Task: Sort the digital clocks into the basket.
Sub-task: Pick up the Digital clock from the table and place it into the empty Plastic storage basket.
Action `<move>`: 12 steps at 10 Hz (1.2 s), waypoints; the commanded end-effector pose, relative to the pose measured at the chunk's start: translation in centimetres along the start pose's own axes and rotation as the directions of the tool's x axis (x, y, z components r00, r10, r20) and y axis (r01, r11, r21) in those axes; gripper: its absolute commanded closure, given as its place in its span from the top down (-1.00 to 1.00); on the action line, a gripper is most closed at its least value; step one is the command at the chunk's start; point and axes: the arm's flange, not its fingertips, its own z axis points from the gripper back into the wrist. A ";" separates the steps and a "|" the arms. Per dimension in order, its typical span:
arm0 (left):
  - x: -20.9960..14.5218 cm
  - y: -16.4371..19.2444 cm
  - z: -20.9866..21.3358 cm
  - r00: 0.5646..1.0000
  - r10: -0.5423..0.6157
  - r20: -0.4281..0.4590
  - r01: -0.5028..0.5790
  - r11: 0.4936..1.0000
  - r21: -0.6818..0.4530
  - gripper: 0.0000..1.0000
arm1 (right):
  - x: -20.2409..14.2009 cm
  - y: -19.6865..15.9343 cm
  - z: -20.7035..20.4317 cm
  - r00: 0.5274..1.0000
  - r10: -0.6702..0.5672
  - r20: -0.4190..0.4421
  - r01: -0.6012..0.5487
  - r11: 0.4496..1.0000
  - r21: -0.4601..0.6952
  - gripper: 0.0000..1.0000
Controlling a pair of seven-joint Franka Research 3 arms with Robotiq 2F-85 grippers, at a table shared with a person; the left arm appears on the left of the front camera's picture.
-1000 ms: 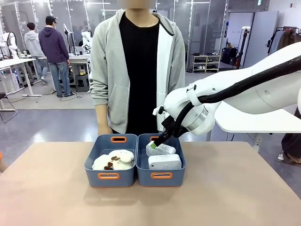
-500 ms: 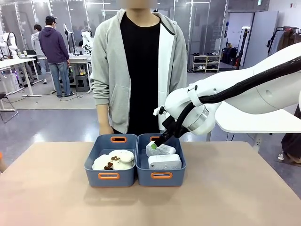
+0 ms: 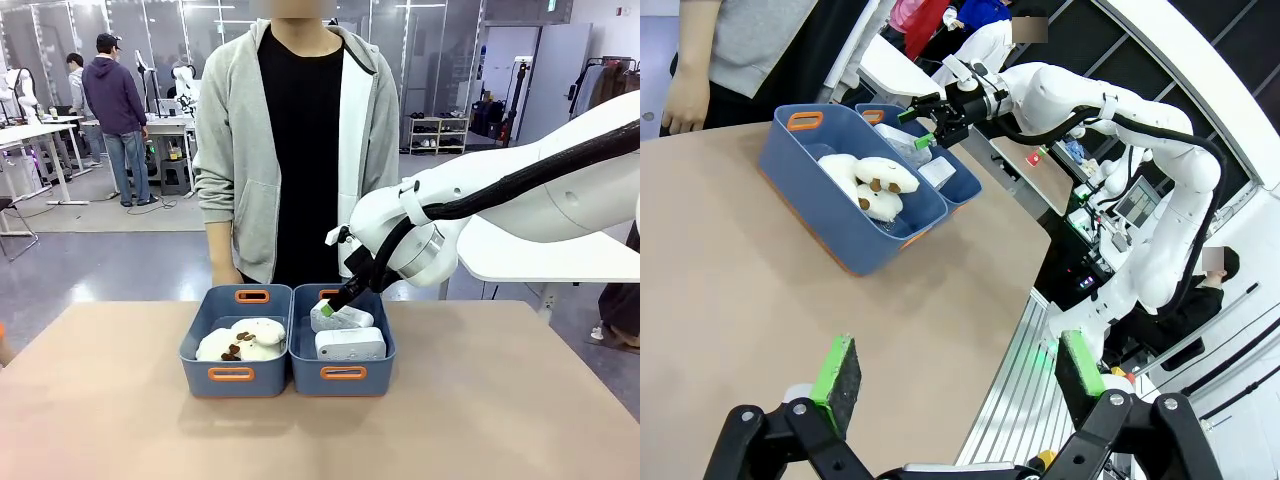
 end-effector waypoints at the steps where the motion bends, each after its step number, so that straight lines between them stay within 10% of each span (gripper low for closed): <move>1: 0.2 -0.2 0.0 1.000 0.001 0.014 -0.001 1.000 0.002 1.00 | -0.1 0.0 -0.1 1.000 -0.009 -0.004 0.009 1.000 -0.007 1.00; 4: 0.2 -0.2 0.0 1.000 0.001 0.014 -0.001 1.000 0.002 1.00 | -0.1 0.4 -0.3 0.996 -0.085 0.023 0.082 0.989 0.122 1.00; 5: 0.2 -0.2 0.0 1.000 0.001 0.014 -0.001 1.000 0.002 1.00 | 5.4 19.5 8.1 0.991 -0.131 0.000 0.129 0.972 0.198 1.00; 12: 0.2 -0.2 0.0 1.000 0.001 0.014 -0.001 1.000 0.002 1.00 | -0.7 17.9 21.0 0.873 -0.443 0.202 0.331 0.845 0.420 1.00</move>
